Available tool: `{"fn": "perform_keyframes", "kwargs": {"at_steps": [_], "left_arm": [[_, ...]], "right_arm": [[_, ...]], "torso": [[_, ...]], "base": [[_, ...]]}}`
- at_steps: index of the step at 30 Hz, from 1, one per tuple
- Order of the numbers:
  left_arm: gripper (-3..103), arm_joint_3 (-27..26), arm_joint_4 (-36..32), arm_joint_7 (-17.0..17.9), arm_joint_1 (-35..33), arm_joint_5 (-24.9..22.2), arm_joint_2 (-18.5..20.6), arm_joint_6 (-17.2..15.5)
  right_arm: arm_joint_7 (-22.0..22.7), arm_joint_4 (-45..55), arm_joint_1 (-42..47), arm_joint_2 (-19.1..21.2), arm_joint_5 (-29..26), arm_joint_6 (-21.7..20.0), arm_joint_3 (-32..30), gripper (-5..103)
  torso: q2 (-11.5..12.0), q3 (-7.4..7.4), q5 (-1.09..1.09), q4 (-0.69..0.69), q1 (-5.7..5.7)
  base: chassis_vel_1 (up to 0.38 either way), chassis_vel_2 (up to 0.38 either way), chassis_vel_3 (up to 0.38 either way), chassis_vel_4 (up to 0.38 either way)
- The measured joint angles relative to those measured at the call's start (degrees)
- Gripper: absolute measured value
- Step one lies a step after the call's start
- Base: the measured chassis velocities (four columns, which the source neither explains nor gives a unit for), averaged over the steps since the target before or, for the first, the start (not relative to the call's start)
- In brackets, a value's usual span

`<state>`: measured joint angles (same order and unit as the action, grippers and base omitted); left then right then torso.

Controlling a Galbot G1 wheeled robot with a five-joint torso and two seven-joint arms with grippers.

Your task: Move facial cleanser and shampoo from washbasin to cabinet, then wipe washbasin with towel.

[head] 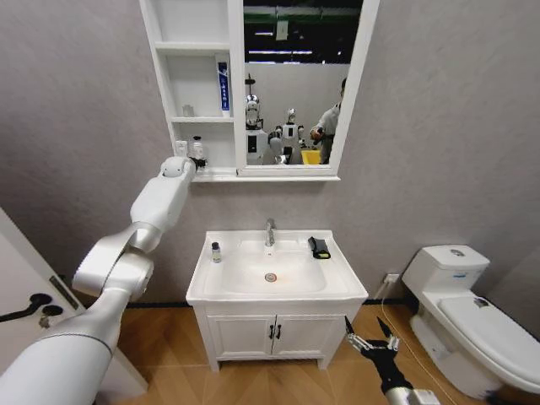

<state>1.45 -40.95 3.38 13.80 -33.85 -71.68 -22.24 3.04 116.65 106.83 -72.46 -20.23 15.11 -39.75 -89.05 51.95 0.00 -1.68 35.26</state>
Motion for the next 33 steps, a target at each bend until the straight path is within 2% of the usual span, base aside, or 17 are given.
{"fn": "perform_keyframes", "kwargs": {"at_steps": [3,4,6,7,8,9,12,16,18,19,20,21,23,24,26,31,33], "left_arm": [[84,0.36,-14.29,3.94,-7.13,-1.61,6.32,0.47],[84,0.36,-14.29,3.94,-7.13,-1.61,6.32,0.47],[94,-0.38,-26.09,7.28,-14.36,-5.47,11.25,0.51],[94,-0.38,-26.09,7.28,-14.36,-5.47,11.25,0.51],[98,-0.61,-30.86,8.37,-17.65,-7.73,13.47,0.11],[99,-1.25,-38.37,9.68,-22.74,-10.15,17.06,-0.18],[100,-2.78,-44.17,10.85,-27.66,-11.27,20.00,-0.36],[100,-5.51,-49.63,12.68,-34.31,-12.73,22.91,-1.00],[100,-8.79,-55.77,14.61,-44.18,-14.00,25.08,-1.08],[100,-10.64,-57.44,15.21,-49.34,-12.16,25.32,0.47],[100,-10.64,-57.44,15.21,-49.34,-12.16,25.32,0.47],[101,-11.94,-57.84,16.00,-53.23,-9.47,24.51,2.68],[98,-13.84,-56.72,17.56,-60.72,-3.35,19.91,7.25],[98,-13.84,-56.72,17.56,-60.72,-3.35,19.91,7.25],[98,-12.83,-53.75,17.01,-65.46,2.17,15.42,9.69],[98,-9.91,-50.98,16.86,-66.05,3.63,11.82,9.98],[98,-7.45,-48.47,17.32,-63.41,3.56,10.09,9.58]], "right_arm": [[-0.06,0.04,0.17,0.01,-0.54,0.03,-0.75,100],[-0.06,0.04,0.17,0.01,-0.54,0.03,-0.75,100],[-0.13,0.02,0.29,0.05,-0.97,0.03,-1.06,100],[-0.13,0.02,0.29,0.05,-0.97,0.03,-1.06,100],[-0.15,-0.16,0.31,0.13,-1.01,0.03,-1.09,100],[-0.15,-0.36,0.28,0.25,-0.99,0.03,-1.02,100],[-0.15,-0.37,0.10,0.25,-0.95,-0.01,-0.70,100],[-0.05,-0.37,-0.13,0.14,-0.81,-0.16,-0.36,100],[0.17,-0.42,-0.44,-0.03,-0.33,-0.38,0.35,100],[0.30,-0.49,-0.49,-0.04,0.03,-0.49,0.71,100],[0.30,-0.49,-0.49,-0.04,0.03,-0.49,0.71,100],[0.53,-0.57,-0.69,-0.08,0.46,-0.57,1.09,100],[1.22,-0.84,-1.17,-0.67,1.55,-0.85,1.83,100],[1.22,-0.84,-1.17,-0.67,1.55,-0.85,1.83,100],[1.52,-0.79,-0.83,-1.27,2.68,-0.90,2.27,100],[1.56,-0.25,0.00,-1.57,3.22,-0.82,2.07,100],[1.58,-0.01,0.40,-1.54,3.19,-0.70,1.53,100]], "torso": [[0.00,0.00,-0.02,0.04,0.00],[0.00,0.00,-0.02,0.04,0.00],[0.00,-0.02,-0.01,0.04,-0.01],[0.00,-0.02,-0.01,0.04,-0.01],[0.00,-0.01,-0.05,0.04,-0.01],[0.00,-0.01,-0.06,0.03,0.00],[-0.01,-0.02,0.03,0.02,-0.01],[-0.01,-0.02,-0.01,0.04,-0.01],[-0.01,-0.02,-0.03,0.07,-0.02],[-0.01,-0.02,-0.02,0.06,-0.02],[-0.01,-0.02,-0.02,0.06,-0.02],[-0.01,-0.02,-0.01,0.06,-0.02],[-0.01,-0.01,0.00,0.01,-0.01],[-0.01,-0.01,0.00,0.01,-0.01],[0.00,0.00,-0.01,0.04,0.00],[-0.01,0.00,0.00,0.03,0.00],[-0.01,-0.01,0.00,0.02,0.00]], "base": [[0.000,0.000,0.000,0.000],[0.000,0.000,0.000,0.000],[0.000,0.000,0.000,0.000],[0.000,0.000,0.000,0.000],[0.000,0.000,0.000,0.000],[0.000,0.000,0.000,0.000],[0.000,0.000,0.000,0.000],[0.000,0.000,0.000,0.000],[0.000,0.000,0.000,0.000],[0.000,0.000,0.000,0.000],[0.000,0.000,0.000,0.000],[0.000,0.000,0.000,0.000],[0.000,0.000,0.000,0.000],[0.000,0.000,0.000,0.000],[0.000,0.000,0.000,0.000],[0.000,0.000,0.000,0.000],[0.000,0.000,0.000,0.000]]}}
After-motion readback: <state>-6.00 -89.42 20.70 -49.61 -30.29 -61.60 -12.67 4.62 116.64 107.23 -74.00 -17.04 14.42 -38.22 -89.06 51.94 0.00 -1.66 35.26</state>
